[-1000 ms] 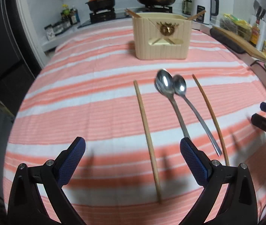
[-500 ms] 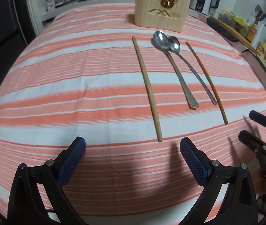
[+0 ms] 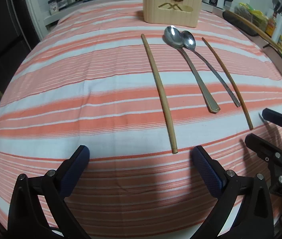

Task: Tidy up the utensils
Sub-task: 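Return both open grippers over the last two chopsticks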

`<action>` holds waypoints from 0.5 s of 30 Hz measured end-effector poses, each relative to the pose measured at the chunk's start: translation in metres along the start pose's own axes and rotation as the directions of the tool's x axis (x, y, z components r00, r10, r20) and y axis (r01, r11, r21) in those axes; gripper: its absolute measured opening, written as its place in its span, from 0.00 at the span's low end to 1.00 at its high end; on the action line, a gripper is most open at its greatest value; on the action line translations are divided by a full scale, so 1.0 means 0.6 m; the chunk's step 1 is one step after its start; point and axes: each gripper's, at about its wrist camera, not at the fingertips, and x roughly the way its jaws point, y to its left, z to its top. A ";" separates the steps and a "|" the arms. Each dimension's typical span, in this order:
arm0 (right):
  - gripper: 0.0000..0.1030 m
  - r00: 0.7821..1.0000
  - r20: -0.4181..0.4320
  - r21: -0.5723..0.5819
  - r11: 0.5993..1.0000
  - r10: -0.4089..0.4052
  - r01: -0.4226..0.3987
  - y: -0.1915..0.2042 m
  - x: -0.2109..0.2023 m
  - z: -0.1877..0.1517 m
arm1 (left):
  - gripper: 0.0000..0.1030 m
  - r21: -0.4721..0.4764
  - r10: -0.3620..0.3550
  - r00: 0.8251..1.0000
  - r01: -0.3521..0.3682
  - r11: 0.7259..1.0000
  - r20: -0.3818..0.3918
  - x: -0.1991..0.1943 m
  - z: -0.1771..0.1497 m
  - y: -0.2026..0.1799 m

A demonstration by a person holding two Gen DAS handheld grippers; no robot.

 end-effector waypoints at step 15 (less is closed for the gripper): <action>0.28 1.000 -0.001 0.015 0.999 -0.030 0.030 -0.006 0.005 -0.002 | 0.47 0.047 -0.035 0.998 0.032 0.998 0.044 -0.019 -0.001 -0.039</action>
